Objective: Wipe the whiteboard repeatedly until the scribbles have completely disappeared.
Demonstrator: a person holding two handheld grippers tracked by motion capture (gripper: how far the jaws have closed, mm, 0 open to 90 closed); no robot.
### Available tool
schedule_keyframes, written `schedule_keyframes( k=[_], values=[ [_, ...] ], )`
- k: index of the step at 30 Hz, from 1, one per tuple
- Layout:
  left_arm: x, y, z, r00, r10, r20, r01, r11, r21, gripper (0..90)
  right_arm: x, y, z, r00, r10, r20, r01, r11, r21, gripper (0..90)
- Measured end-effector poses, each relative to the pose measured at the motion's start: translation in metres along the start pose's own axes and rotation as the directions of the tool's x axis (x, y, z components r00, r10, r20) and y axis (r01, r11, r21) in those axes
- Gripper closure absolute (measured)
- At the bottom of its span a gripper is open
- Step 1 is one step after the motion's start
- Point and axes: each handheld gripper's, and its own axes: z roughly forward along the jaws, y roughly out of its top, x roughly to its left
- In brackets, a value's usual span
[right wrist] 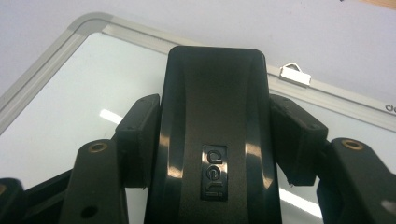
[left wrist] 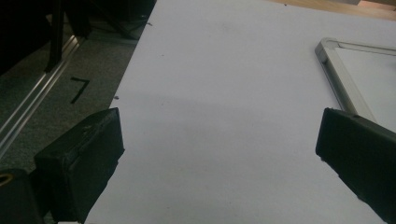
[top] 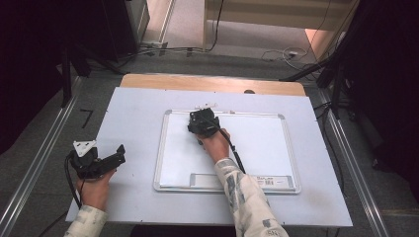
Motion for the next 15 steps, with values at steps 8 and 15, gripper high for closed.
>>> schedule_keyframes(
  k=[8, 15],
  values=[
    [-0.005, 0.001, 0.003, 0.9999, 0.014, 0.002, -0.014, 0.9999, 0.003, 1.5, 0.025, -0.010, -0.010, 0.9969, -0.067, -0.041, 0.067, 0.998, 0.012, 37.2],
    [-0.005, 0.001, 0.001, 0.9999, 0.010, 0.002, -0.010, 0.9999, -0.002, 1.5, 0.044, -0.012, -0.011, 0.9936, -0.085, -0.074, 0.086, 0.996, 0.014, 37.1]
  ],
)
